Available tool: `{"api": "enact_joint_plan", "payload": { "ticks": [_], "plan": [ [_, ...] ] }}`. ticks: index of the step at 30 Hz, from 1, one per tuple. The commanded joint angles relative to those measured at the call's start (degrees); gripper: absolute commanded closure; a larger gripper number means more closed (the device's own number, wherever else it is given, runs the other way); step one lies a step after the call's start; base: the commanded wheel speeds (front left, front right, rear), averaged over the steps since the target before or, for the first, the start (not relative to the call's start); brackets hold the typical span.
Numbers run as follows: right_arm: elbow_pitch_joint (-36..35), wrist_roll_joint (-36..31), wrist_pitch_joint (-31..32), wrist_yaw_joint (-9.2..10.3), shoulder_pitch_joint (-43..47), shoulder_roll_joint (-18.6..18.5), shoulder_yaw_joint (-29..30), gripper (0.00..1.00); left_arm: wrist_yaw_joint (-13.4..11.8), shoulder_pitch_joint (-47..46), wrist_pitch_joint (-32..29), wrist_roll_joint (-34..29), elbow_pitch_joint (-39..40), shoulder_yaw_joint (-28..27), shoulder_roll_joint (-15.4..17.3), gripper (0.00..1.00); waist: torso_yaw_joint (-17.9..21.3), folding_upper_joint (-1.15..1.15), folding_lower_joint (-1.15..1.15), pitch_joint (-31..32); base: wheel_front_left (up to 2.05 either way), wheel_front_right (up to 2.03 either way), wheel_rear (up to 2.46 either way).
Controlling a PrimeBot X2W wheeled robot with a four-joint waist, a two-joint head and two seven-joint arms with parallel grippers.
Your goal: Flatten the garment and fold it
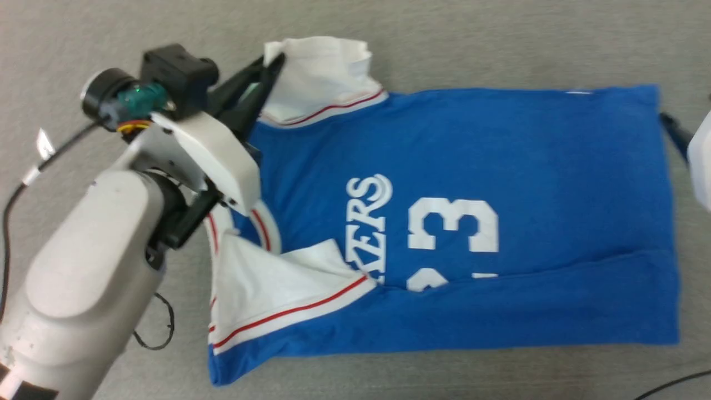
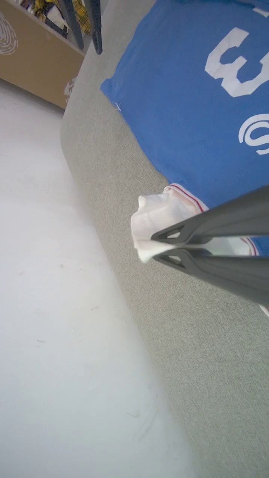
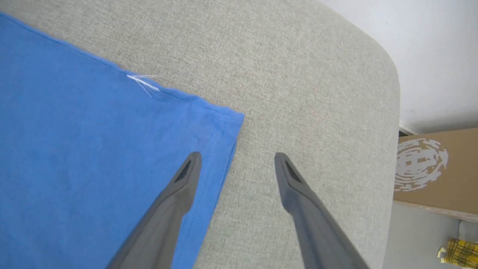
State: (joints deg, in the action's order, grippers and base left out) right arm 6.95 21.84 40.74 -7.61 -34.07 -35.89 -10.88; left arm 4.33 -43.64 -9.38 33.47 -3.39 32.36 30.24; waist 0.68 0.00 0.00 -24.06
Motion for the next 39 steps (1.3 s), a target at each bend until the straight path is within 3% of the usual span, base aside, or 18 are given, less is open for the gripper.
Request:
{"api": "enact_joint_plan", "payload": {
  "ticks": [1,8,13,14,15,16,22,29,39],
  "plan": [
    [2.28,0.15,0.59,0.12,-2.59,-1.22,-1.60,0.00,-0.99,1.24,0.57,-1.04,1.60,0.46,-0.48,1.00,-4.43,0.00,0.00,-3.54,0.00,0.00,0.00],
    [12.43,-2.40,0.46,0.12,-9.18,-5.14,-9.65,0.00,-2.52,2.98,1.08,-1.57,5.76,1.74,-1.83,1.00,-7.17,0.00,0.00,-5.71,0.00,0.00,0.00],
    [18.14,-0.03,-1.05,0.12,-10.26,-5.75,-15.53,0.00,-2.72,3.58,1.39,-1.23,5.75,2.49,-2.80,1.00,-8.19,0.00,0.00,-5.97,0.00,0.00,0.00],
    [18.83,0.71,-1.09,0.12,-10.25,-5.80,-16.75,0.29,-2.81,3.65,1.55,-1.14,5.48,2.46,-2.90,1.00,-8.25,0.00,0.00,-5.96,0.00,0.00,0.00],
    [19.35,1.37,-1.19,0.12,-10.24,-5.90,-17.93,0.87,-2.92,3.69,1.73,-1.19,5.16,2.45,-2.92,1.00,-8.26,0.00,0.00,-5.90,0.00,0.00,0.00],
    [19.74,2.01,-1.37,0.12,-10.28,-5.98,-18.96,1.00,-3.00,3.73,1.91,-1.28,4.80,2.46,-2.92,1.00,-8.21,0.00,0.00,-5.78,0.00,0.00,0.00],
    [22.64,4.32,-6.44,0.12,-11.86,-5.44,-20.03,1.00,-4.48,4.87,3.65,-0.87,2.12,1.38,-3.01,1.00,-7.00,0.00,0.00,-3.23,0.00,0.00,0.00],
    [26.01,5.12,-14.80,0.12,-11.94,-3.63,-17.37,1.00,-6.09,8.19,5.92,1.62,-0.10,-0.62,-3.25,1.00,-5.36,0.00,0.00,3.00,0.00,0.00,0.00],
    [23.47,4.50,-23.11,0.12,-2.93,-3.18,-10.48,1.00,-8.57,14.90,5.94,3.69,0.99,-1.19,-2.19,1.00,-4.89,0.00,0.00,11.08,0.00,0.00,0.00]
  ]
}}
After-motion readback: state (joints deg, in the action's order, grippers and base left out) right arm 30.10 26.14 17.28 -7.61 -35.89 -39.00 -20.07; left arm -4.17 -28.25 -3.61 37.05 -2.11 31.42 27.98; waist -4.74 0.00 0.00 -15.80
